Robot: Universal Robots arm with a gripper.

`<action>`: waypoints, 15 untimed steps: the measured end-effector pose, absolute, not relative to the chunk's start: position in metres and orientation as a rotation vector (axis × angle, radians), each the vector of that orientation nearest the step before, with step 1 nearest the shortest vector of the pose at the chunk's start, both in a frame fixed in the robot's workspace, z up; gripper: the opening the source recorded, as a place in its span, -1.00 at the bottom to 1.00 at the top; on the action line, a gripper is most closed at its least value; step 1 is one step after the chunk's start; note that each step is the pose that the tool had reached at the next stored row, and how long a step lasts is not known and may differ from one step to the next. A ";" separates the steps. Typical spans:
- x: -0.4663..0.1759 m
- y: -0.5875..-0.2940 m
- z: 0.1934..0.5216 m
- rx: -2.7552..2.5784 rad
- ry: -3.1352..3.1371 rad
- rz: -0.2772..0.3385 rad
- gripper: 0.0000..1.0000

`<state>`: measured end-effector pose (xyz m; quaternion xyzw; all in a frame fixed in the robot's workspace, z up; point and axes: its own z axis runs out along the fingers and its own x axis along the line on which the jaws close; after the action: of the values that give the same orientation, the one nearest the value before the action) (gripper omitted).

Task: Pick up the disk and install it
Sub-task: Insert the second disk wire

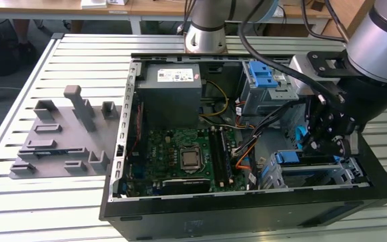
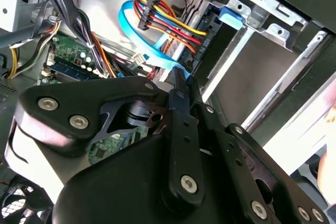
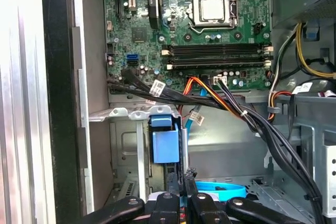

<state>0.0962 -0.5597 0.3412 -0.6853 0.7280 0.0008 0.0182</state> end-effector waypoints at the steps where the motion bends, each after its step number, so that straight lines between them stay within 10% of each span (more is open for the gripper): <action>1: 0.096 -0.560 0.341 -2.128 2.261 0.002 -0.69; 15: 0.097 -0.562 0.338 -2.129 2.261 0.002 -0.69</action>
<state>0.0972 -0.5625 0.3380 -0.6854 0.7279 0.0007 0.0182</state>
